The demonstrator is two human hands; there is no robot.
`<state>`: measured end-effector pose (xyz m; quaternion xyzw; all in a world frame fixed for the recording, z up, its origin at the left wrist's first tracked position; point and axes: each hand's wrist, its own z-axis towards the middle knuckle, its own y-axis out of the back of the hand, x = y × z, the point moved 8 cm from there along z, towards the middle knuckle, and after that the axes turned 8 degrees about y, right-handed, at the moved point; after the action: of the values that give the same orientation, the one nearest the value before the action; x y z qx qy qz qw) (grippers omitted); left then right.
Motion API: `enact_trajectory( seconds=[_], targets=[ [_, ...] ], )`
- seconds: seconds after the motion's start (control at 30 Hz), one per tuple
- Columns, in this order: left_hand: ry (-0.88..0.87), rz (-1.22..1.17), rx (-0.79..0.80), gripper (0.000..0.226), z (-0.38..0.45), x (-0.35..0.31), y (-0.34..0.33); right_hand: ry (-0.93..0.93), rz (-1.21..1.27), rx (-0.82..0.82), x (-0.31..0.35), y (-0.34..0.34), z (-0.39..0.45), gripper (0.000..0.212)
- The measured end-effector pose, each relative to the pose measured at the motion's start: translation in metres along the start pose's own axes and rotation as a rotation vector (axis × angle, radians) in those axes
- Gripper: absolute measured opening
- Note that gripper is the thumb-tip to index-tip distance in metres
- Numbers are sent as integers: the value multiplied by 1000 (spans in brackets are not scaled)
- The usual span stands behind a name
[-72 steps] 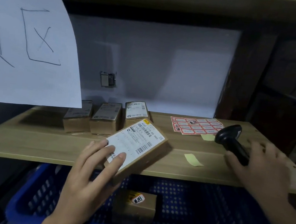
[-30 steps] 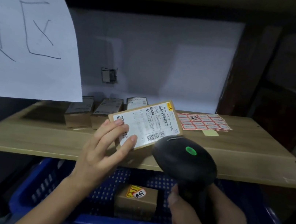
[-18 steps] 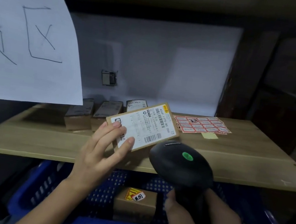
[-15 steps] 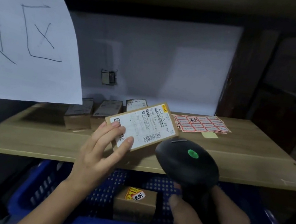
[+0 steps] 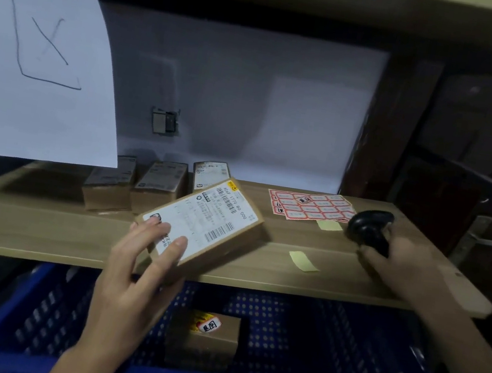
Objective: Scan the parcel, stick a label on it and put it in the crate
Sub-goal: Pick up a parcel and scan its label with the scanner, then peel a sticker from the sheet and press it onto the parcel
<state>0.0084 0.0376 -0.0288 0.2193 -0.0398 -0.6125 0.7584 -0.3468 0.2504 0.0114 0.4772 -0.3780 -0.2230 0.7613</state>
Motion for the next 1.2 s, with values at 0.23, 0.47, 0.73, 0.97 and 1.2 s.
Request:
enact_trajectory(
  seconds=[0.23,0.47,0.73,0.97,1.2],
  targets=[
    [16,6,20,60,-3,-2,7,-25,-185,-95,-24,-23,13,44],
    [72,-1,36,65,-7,1,9,-17,-166,-145,-22,-17,2,65],
    [108,-10,48,58,-9,7,10,394,-105,-680,48,35,-14,24],
    [100,-19,43,54,-11,7,8,432,-17,-90,123,-20,119,23],
    [108,-5,13,55,-15,9,9,63,-36,171,85,-96,183,39]
  ],
)
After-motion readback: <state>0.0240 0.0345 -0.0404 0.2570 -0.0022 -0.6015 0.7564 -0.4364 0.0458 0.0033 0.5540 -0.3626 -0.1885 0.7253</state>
